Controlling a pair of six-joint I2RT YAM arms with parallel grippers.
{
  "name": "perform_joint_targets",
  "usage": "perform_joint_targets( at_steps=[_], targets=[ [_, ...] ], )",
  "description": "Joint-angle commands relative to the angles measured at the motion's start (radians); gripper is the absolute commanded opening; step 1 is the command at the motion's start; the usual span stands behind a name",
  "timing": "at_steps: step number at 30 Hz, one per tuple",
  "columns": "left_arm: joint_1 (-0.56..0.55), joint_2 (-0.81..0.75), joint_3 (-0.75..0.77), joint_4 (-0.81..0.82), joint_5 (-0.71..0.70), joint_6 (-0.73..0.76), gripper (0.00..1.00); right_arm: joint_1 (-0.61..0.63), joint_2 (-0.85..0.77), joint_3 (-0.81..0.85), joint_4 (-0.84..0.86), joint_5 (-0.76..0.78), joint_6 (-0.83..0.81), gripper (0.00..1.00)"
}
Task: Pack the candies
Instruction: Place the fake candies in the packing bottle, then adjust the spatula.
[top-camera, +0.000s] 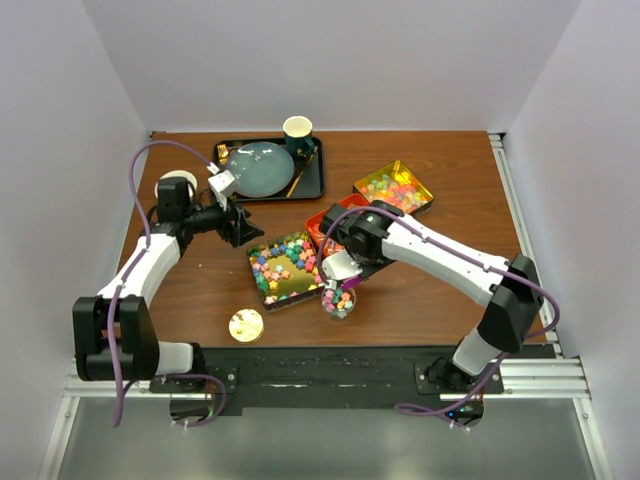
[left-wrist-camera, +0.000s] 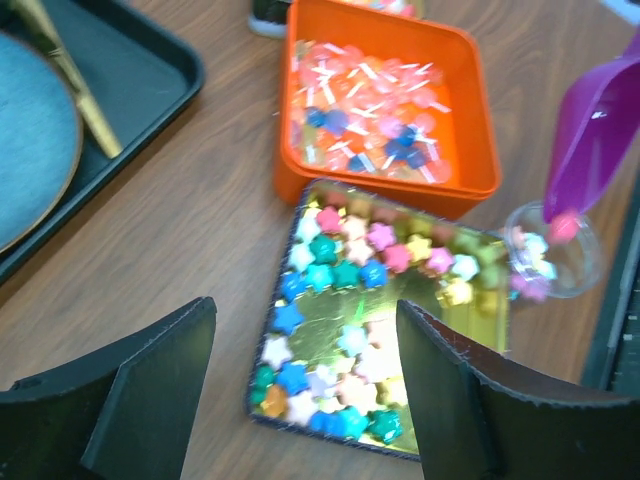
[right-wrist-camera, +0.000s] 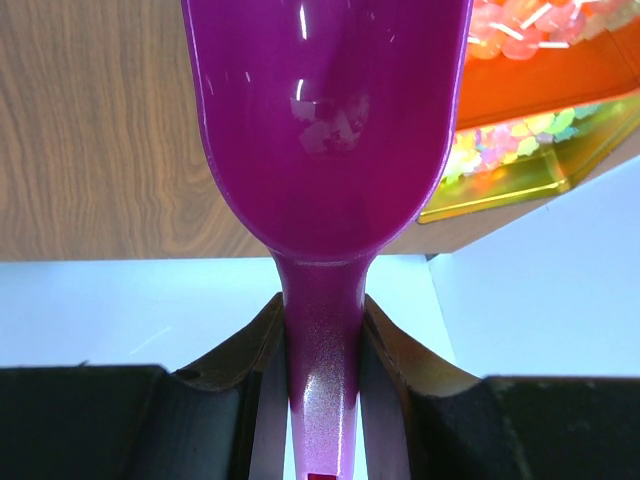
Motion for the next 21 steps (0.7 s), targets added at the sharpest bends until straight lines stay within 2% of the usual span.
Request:
perform_joint_targets(
  at_steps=[1, 4, 6, 7, 9, 13, 17, 21],
  targets=[
    [-0.015, -0.036, 0.054, -0.021, 0.089, -0.038, 0.75, -0.017, -0.074, 0.001, -0.177, -0.02, 0.033, 0.0],
    [-0.047, -0.055, 0.069, -0.018, 0.152, -0.094, 0.65, -0.067, -0.061, 0.037, -0.137, -0.107, 0.091, 0.0],
    [-0.063, -0.059, 0.08, 0.016, 0.213, -0.139, 0.49, -0.101, -0.028, 0.105, -0.119, -0.171, 0.164, 0.0],
    [-0.069, -0.063, 0.084, 0.028, 0.227, -0.185, 0.23, -0.135, 0.012, 0.132, -0.115, -0.244, 0.19, 0.0],
    [-0.09, -0.063, 0.091, 0.075, 0.241, -0.237, 0.02, -0.158, 0.044, 0.203, -0.093, -0.305, 0.253, 0.0],
    [-0.13, -0.056, 0.1, 0.131, 0.24, -0.355, 0.0, -0.173, 0.092, 0.258, -0.043, -0.397, 0.307, 0.0],
    [-0.184, -0.033, 0.104, 0.129, 0.221, -0.377, 0.0, -0.173, 0.149, 0.375, -0.033, -0.449, 0.346, 0.0],
    [-0.211, -0.01, 0.091, 0.201, 0.192, -0.408, 0.0, -0.173, 0.19, 0.487, -0.039, -0.49, 0.365, 0.0]
  ],
)
